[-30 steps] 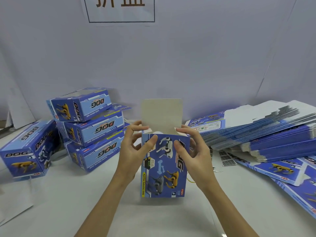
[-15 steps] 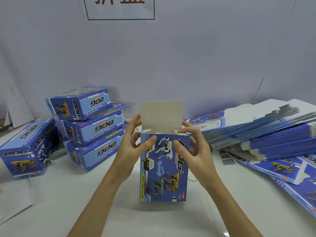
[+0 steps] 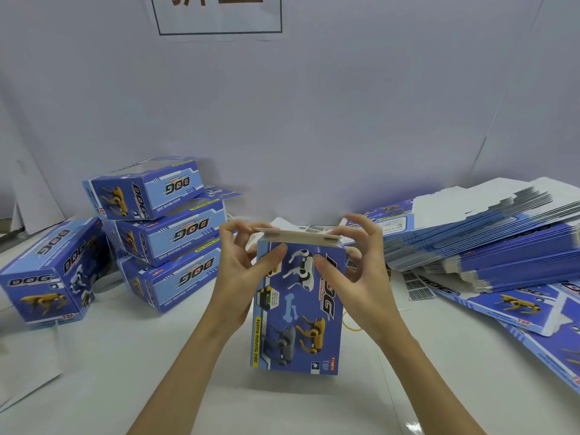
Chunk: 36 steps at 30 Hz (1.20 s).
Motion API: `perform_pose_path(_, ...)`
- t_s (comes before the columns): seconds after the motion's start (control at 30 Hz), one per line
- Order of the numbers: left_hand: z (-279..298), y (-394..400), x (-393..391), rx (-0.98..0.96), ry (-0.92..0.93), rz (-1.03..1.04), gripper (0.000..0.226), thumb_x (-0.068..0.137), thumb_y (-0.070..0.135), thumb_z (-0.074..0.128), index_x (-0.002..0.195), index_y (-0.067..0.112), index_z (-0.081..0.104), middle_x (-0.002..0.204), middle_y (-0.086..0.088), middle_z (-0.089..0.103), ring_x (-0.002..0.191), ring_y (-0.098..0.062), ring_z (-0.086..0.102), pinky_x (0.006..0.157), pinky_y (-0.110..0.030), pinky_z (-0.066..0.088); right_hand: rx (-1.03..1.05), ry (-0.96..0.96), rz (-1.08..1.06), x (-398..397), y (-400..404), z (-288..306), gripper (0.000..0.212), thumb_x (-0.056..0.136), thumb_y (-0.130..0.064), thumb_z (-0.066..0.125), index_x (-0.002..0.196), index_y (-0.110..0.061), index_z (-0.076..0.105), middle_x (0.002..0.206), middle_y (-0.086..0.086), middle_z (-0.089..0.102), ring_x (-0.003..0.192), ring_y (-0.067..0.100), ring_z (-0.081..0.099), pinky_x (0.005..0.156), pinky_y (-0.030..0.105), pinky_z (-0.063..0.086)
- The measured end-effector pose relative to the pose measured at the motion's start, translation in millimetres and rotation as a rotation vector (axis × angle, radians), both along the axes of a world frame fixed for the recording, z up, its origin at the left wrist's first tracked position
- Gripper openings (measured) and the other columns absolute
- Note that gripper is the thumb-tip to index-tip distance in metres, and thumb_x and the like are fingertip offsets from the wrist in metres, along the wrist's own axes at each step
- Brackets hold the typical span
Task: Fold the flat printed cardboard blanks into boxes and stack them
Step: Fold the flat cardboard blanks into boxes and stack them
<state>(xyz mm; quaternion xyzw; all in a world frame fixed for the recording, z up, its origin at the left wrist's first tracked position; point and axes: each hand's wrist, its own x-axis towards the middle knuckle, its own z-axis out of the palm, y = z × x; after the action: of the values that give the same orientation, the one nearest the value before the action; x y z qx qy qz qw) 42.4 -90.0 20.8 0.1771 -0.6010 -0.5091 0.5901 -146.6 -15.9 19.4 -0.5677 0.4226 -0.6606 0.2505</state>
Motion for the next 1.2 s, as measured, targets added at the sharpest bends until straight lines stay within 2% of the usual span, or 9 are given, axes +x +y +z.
perform_pose_path(0.07, 3.3, 1.9, -0.9, -0.004, 0.003, -0.006, 0.053, 0.084, 0.03, 0.082, 0.121, 0.03, 0.044, 0.12, -0.008, 0.066, 0.098, -0.025, 0.068, 0.073, -0.03, 0.058, -0.009, 0.044, 0.004, -1.4, 0.7, 1.7, 0.047, 0.093, -0.036, 0.076, 0.136, -0.04, 0.057, 0.132, -0.003, 0.059, 0.121, 0.028, 0.066, 0.083, 0.059, 0.063)
perform_pose_path(0.17, 5.7, 3.5, 3.0, -0.112, -0.136, 0.038, 0.043, 0.086, 0.051, 0.081, 0.115, 0.024, 0.065, 0.118, -0.003, 0.063, 0.1, -0.024, 0.067, 0.072, -0.025, 0.056, -0.028, 0.095, -0.012, -0.7, 2.1, 0.9, 0.029, 0.093, -0.046, 0.07, 0.12, -0.036, 0.07, 0.135, -0.004, 0.057, 0.131, 0.026, 0.058, 0.081, 0.059, 0.063)
perform_pose_path(0.33, 6.3, 5.7, 4.6, -0.026, -0.129, -0.058, 0.055, 0.087, 0.069, 0.068, 0.115, 0.022, 0.067, 0.131, -0.002, 0.061, 0.121, -0.032, 0.064, 0.086, -0.049, 0.062, -0.036, 0.08, -0.004, 1.2, 0.2, -3.3, 0.029, 0.101, -0.03, 0.066, 0.129, -0.024, 0.065, 0.142, -0.003, 0.057, 0.131, 0.03, 0.059, 0.086, 0.062, 0.061)
perform_pose_path(0.43, 9.5, 7.5, 2.2, 0.041, -0.081, -0.05, 0.055, 0.093, 0.07, 0.058, 0.113, 0.02, 0.069, 0.126, -0.001, 0.066, 0.119, -0.029, 0.069, 0.082, -0.042, 0.064, 0.005, 0.069, 0.013, 3.5, 2.0, -3.9, 0.033, 0.103, -0.034, 0.063, 0.135, -0.03, 0.059, 0.144, 0.001, 0.059, 0.129, 0.031, 0.062, 0.089, 0.061, 0.061)
perform_pose_path(0.57, 7.4, 2.2, 9.2, -0.016, -0.151, -0.082, 0.049, 0.097, 0.06, 0.062, 0.125, 0.02, 0.065, 0.137, -0.002, 0.061, 0.133, -0.032, 0.059, 0.085, -0.042, 0.063, 0.078, -0.07, 0.122, 12.0, 8.5, 3.1, 0.049, 0.089, -0.071, 0.066, 0.129, -0.044, 0.06, 0.15, 0.0, 0.054, 0.131, 0.029, 0.063, 0.085, 0.039, 0.064)
perform_pose_path(0.63, 7.3, 1.0, 12.3, -0.038, -0.173, -0.095, 0.05, 0.097, 0.056, 0.064, 0.129, 0.018, 0.064, 0.138, -0.003, 0.058, 0.136, -0.033, 0.055, 0.087, -0.048, 0.061, 0.09, -0.176, 0.133, 17.3, 8.8, 5.0, 0.059, 0.079, -0.084, 0.065, 0.121, -0.042, 0.064, 0.151, -0.005, 0.053, 0.136, 0.027, 0.06, 0.088, 0.04, 0.062)
perform_pose_path(0.9, 9.0, 4.3, 8.9, -0.098, -0.204, -0.024, 0.023, 0.101, 0.032, 0.058, 0.117, 0.017, 0.065, 0.13, 0.003, 0.062, 0.125, -0.033, 0.062, 0.081, -0.042, 0.064, -0.069, -0.164, 0.045, 19.5, 4.1, -1.1, 0.024, 0.106, -0.024, 0.053, 0.128, -0.018, 0.059, 0.135, -0.007, 0.063, 0.127, 0.016, 0.065, 0.073, 0.024, 0.062)
perform_pose_path(1.03, 10.1, 10.8, -1.0, -0.133, -0.183, 0.047, 0.018, 0.101, 0.034, 0.065, 0.108, 0.018, 0.064, 0.123, 0.005, 0.066, 0.119, -0.025, 0.066, 0.073, -0.027, 0.061, -0.082, -0.112, 0.026, 20.8, 4.4, -3.6, 0.022, 0.107, -0.02, 0.052, 0.128, -0.017, 0.059, 0.139, -0.004, 0.06, 0.133, 0.022, 0.061, 0.076, 0.027, 0.063)
perform_pose_path(1.2, 10.4, 10.7, -1.4, -0.148, -0.18, 0.072, 0.02, 0.093, 0.036, 0.073, 0.104, 0.019, 0.07, 0.119, 0.003, 0.067, 0.117, -0.022, 0.068, 0.074, -0.036, 0.065, -0.047, -0.083, 0.02, 20.1, 8.0, 2.5, 0.022, 0.1, -0.036, 0.064, 0.121, -0.033, 0.067, 0.137, 0.002, 0.062, 0.125, 0.029, 0.065, 0.078, 0.039, 0.066)
